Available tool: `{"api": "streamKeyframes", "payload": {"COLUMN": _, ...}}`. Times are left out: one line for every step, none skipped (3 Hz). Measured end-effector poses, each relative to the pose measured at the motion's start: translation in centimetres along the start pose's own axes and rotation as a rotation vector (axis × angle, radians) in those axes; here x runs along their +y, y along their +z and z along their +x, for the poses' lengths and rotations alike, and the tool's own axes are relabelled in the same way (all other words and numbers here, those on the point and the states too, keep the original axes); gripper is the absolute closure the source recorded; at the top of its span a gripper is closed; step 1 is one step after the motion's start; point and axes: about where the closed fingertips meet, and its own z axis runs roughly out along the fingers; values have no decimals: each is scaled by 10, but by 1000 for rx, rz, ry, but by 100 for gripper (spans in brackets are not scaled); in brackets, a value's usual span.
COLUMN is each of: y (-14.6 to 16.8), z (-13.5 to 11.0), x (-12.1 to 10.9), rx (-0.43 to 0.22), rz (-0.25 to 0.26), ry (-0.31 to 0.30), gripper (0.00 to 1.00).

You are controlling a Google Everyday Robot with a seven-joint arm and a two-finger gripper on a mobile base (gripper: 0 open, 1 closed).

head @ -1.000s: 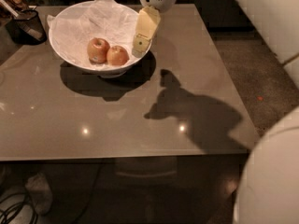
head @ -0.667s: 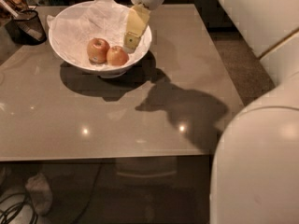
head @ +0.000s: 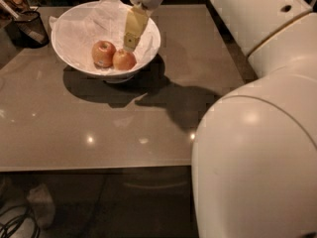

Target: Pick apple from white bowl

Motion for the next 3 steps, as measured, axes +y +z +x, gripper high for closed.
{"api": "streamKeyframes", "payload": {"y": 11, "z": -7, "x": -5, "rx": -5, "rz": -17, "ry": -2, "gripper": 22}}
{"api": "streamKeyframes", "payload": {"y": 23, "z": -12, "x": -10, "rx": -4, "rz": -40, "ry": 3, "gripper": 24}}
{"api": "streamKeyframes", "payload": {"y": 34, "z": -16, "x": -12, "rx": -9, "rz": -66, "ry": 18, "gripper": 28}}
